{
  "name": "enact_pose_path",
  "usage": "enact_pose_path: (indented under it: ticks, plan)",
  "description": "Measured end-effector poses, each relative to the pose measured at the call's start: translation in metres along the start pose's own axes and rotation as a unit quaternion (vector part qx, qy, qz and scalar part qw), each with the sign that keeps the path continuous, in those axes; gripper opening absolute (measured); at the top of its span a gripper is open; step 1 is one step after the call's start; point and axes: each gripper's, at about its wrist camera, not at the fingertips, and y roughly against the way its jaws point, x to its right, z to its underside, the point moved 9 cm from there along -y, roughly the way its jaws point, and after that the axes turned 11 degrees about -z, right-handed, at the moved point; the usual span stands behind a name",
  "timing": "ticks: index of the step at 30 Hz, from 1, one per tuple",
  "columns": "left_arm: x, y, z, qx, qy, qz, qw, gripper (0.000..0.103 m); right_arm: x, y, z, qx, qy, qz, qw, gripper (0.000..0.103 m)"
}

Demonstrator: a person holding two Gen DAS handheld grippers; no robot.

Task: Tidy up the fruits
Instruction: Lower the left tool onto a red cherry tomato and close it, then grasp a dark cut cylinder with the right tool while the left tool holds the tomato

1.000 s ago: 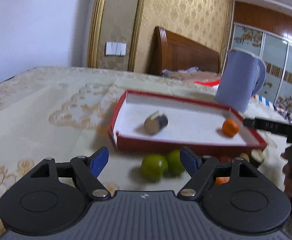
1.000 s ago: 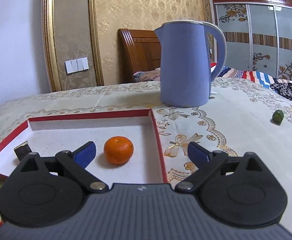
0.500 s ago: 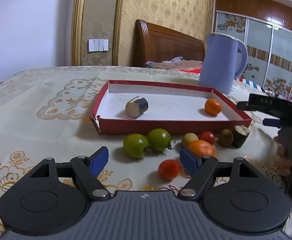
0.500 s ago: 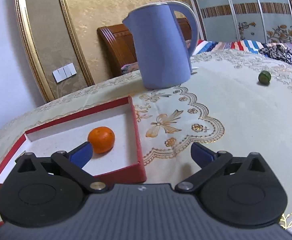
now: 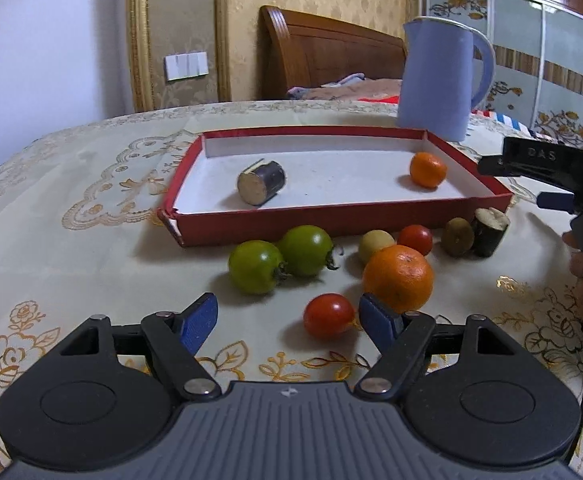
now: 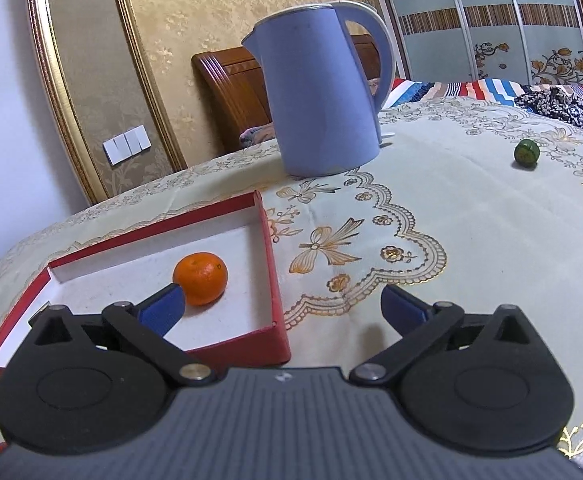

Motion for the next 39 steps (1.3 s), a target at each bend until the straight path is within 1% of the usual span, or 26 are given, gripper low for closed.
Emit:
enact_pose_path:
  ticks: [1,3,5,6,7,8,9,10,11,12,15,18,21,24,26,31,35,37,38,39]
  plan:
    - [0.002,0.000,0.001,-0.001,-0.001,0.008,1.0000,0.063,0.000,0.000,0.000,-0.001,0.000,0.000,1.000,0.103]
    - [0.005,-0.002,0.002,-0.008,-0.005,0.016,0.9998,0.056,-0.001,0.000,0.000,0.000,0.000,-0.001,1.000,0.103]
    - [0.007,-0.002,0.002,-0.008,-0.012,0.011,0.9998,0.055,-0.001,0.000,0.000,-0.001,0.000,0.000,1.000,0.103]
    - [0.008,-0.002,0.002,-0.007,-0.013,0.015,0.9998,0.052,0.000,0.000,0.000,-0.001,0.000,0.000,1.000,0.103]
    - [0.009,-0.002,0.002,-0.009,-0.014,0.019,0.9997,0.045,0.000,0.000,0.000,-0.001,0.000,0.000,1.000,0.103]
    - [0.010,-0.002,0.001,-0.009,-0.015,0.020,0.9996,0.041,0.000,0.000,0.000,-0.001,0.000,0.000,1.000,0.103]
    - [0.012,-0.002,0.001,-0.009,-0.017,0.023,0.9996,0.036,0.000,0.000,0.000,-0.001,0.000,0.000,1.000,0.103]
    - [0.015,-0.003,0.000,-0.009,-0.022,0.025,0.9994,0.032,0.000,0.000,0.001,-0.002,-0.001,0.001,1.000,0.103]
    - [0.017,-0.003,0.000,-0.008,-0.027,0.025,0.9993,0.030,0.000,0.000,0.001,-0.002,-0.001,0.001,1.000,0.103]
    - [0.018,-0.003,0.000,-0.007,-0.028,0.027,0.9992,0.025,0.000,0.000,0.000,-0.001,-0.003,0.001,1.000,0.103]
    - [0.020,-0.003,0.000,-0.003,-0.033,0.029,0.9990,0.025,0.002,0.001,0.000,0.001,-0.005,0.001,1.000,0.103]
    - [0.017,-0.003,-0.001,-0.005,-0.024,0.037,0.9990,0.025,0.002,0.001,0.000,0.003,-0.006,0.000,1.000,0.103]
    - [0.010,-0.005,-0.002,-0.008,-0.011,0.033,0.9994,0.025,0.004,0.004,0.000,0.007,-0.011,-0.001,1.000,0.103]
    - [0.002,-0.007,-0.003,-0.010,-0.006,0.023,0.9997,0.025,0.006,0.006,0.002,0.001,-0.016,-0.007,1.000,0.103]
    - [-0.004,-0.008,-0.003,-0.011,-0.001,0.024,0.9997,0.025,0.006,0.011,0.005,-0.005,-0.012,-0.010,1.000,0.103]
    - [-0.013,-0.010,-0.002,-0.012,0.020,0.036,0.9991,0.025,-0.005,0.034,0.013,-0.011,0.033,-0.028,0.999,0.103]
    - [-0.010,-0.009,-0.001,-0.006,0.011,0.029,0.9995,0.025,-0.014,0.044,0.025,-0.038,0.079,-0.040,0.995,0.103]
    - [-0.010,-0.009,-0.001,-0.006,0.012,0.030,0.9994,0.025,-0.018,0.046,0.033,-0.058,0.101,-0.047,0.992,0.100]
    - [-0.010,-0.009,-0.001,-0.007,0.014,0.032,0.9994,0.025,-0.021,0.046,0.038,-0.068,0.114,-0.051,0.990,0.095]
    - [-0.010,-0.009,-0.001,-0.007,0.016,0.034,0.9993,0.025,-0.023,0.047,0.041,-0.073,0.123,-0.055,0.988,0.095]
